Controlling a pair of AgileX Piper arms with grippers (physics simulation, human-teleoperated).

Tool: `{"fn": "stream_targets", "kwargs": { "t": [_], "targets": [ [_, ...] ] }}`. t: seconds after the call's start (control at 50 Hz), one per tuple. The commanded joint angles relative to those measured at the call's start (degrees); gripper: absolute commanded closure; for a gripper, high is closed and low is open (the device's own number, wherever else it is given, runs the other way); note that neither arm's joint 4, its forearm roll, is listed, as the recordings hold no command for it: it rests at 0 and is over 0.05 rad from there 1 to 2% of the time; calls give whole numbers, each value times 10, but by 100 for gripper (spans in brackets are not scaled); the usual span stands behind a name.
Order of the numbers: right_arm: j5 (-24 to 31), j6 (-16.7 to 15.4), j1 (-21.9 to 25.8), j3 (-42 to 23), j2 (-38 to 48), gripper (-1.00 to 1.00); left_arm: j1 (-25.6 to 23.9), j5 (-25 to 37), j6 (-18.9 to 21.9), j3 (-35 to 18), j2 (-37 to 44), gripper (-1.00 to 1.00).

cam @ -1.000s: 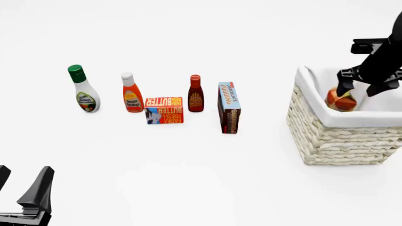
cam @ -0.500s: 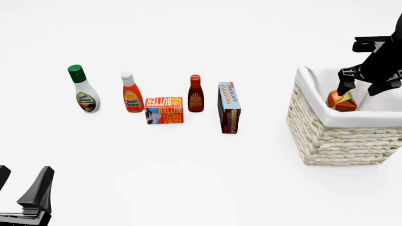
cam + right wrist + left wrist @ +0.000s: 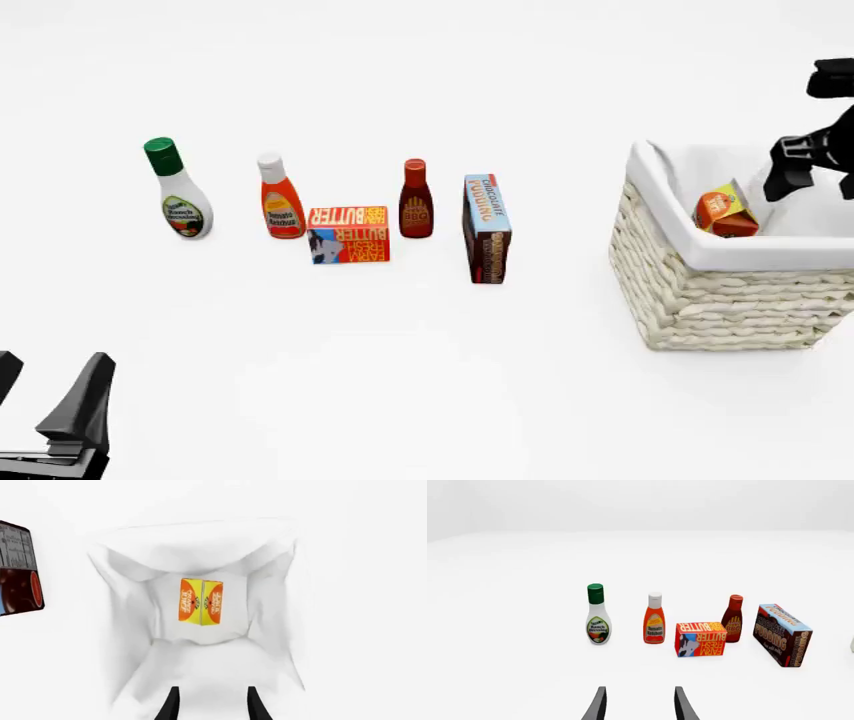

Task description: Pick the orange juice and place it in the basket.

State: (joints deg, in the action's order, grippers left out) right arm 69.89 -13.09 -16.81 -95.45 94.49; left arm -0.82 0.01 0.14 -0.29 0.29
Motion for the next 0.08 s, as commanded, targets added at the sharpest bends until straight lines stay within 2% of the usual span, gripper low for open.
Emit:
{"fn": "stream_targets", "kwargs": {
  "t": [0.02,0.08],
  "targets": [
    [0,-24,-19,37,-67,-100,0,0,0,0,0,-100],
    [0,-26,-19,42,-77,-100,0,0,0,0,0,-100]
  ]
}}
